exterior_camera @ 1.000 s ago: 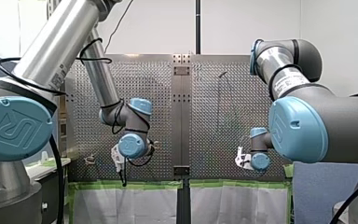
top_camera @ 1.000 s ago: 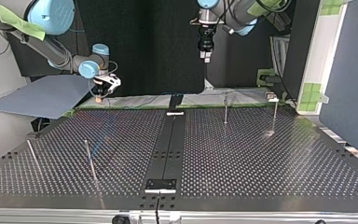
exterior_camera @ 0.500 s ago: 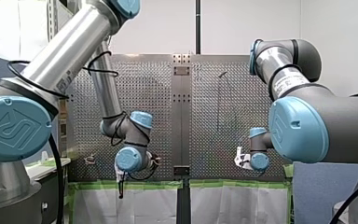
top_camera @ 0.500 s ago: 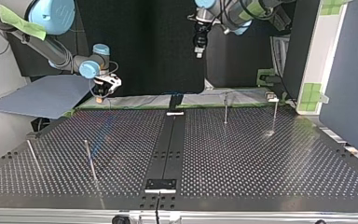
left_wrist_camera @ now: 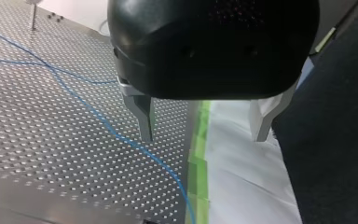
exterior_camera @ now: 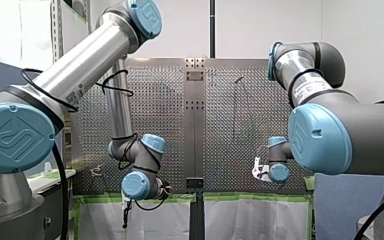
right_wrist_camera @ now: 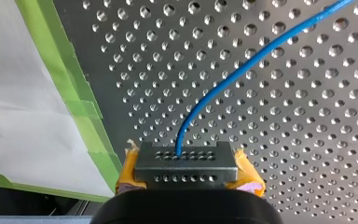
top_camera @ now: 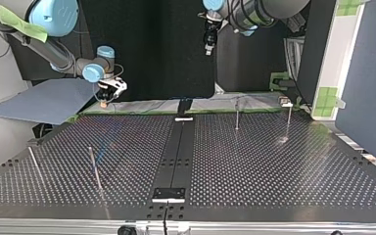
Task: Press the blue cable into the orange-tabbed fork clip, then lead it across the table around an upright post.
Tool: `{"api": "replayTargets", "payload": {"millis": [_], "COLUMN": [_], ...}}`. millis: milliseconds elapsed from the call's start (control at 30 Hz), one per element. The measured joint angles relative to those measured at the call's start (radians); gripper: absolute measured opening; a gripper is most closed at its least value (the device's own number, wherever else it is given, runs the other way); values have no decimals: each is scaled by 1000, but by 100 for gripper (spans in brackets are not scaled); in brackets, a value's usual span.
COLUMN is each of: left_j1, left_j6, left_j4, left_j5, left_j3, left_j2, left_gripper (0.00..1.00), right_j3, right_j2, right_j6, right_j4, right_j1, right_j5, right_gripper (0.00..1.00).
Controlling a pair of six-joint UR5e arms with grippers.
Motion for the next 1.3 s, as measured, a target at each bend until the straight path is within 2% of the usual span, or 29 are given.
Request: {"api": "replayTargets", "payload": {"millis": [233, 1300], "left_j1": [-2, -2], "left_j6": [14, 15], "left_j4": [-14, -15], "left_j5": [0, 0], "left_j3": [24, 25], "left_j2": [-32, -34], "left_gripper": [99, 99], "right_j3": [0, 0], "right_j2": [0, 0], "right_j6": [-3, -3], "right_j4": [0, 0], "right_j1": [-2, -1], "right_j5": [0, 0], "right_gripper": [0, 0]}}
